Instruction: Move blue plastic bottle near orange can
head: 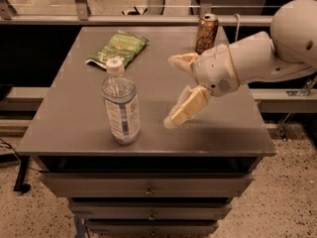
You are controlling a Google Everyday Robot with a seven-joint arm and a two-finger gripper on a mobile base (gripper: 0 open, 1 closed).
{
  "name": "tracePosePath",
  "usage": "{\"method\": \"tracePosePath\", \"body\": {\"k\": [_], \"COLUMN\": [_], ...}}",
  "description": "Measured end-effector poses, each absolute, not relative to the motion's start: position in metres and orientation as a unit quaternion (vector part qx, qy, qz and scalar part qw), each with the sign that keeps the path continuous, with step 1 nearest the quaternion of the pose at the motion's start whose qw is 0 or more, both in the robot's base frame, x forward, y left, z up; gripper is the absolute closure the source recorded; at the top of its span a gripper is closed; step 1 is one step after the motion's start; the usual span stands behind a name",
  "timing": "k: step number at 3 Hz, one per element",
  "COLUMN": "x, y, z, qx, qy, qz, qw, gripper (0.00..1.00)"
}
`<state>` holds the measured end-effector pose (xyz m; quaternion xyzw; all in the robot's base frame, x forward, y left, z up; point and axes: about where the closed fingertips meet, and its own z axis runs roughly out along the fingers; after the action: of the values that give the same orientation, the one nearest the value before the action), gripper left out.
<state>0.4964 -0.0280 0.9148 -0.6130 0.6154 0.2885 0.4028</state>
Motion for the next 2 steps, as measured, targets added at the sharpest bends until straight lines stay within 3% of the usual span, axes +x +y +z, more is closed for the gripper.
{"method": "tracePosePath", "body": {"k": [2], "x": [0.481], "y": [0.019], "z": [0.909], "qx": [-0.594], "qy": [0.568], "qz": [0.377], "qw": [0.428], "gripper": [0.00]}}
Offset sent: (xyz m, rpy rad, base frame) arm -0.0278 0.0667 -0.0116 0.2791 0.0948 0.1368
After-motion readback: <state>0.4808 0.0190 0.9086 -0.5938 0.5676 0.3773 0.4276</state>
